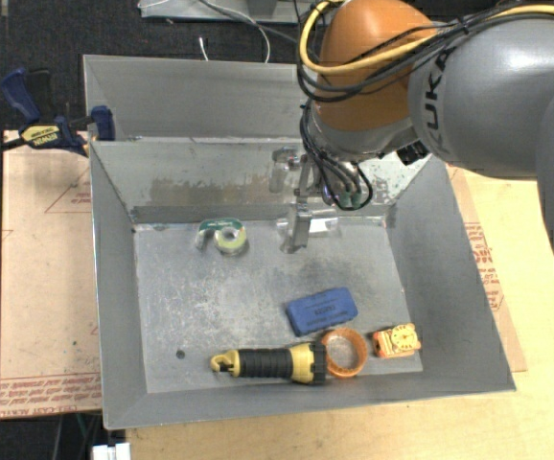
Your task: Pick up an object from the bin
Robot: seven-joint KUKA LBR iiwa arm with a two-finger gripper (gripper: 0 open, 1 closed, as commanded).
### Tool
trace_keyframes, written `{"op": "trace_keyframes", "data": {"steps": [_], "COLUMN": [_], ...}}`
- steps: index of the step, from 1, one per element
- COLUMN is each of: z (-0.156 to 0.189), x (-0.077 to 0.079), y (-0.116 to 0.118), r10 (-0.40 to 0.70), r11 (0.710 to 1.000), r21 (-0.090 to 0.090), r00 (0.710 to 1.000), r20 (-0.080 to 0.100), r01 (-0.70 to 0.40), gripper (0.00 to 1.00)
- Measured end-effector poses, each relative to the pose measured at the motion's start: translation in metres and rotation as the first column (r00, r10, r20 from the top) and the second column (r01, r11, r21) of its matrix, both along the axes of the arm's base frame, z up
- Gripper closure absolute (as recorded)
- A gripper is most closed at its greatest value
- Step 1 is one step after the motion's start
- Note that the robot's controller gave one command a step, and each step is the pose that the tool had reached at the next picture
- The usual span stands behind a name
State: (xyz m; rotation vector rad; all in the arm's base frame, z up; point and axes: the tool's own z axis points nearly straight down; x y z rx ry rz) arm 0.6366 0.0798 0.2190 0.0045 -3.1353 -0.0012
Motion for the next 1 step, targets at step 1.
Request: {"op": "trace_keyframes", "data": {"steps": [1], "z": [0.0052], "x": [0.0015], "y": [-0.0007], "r10": [-0.003], "r11": [1.000], "r21": [0.000], "r00": [1.000], "r20": [0.008], "r01": [0.003], "gripper": [0.00]}}
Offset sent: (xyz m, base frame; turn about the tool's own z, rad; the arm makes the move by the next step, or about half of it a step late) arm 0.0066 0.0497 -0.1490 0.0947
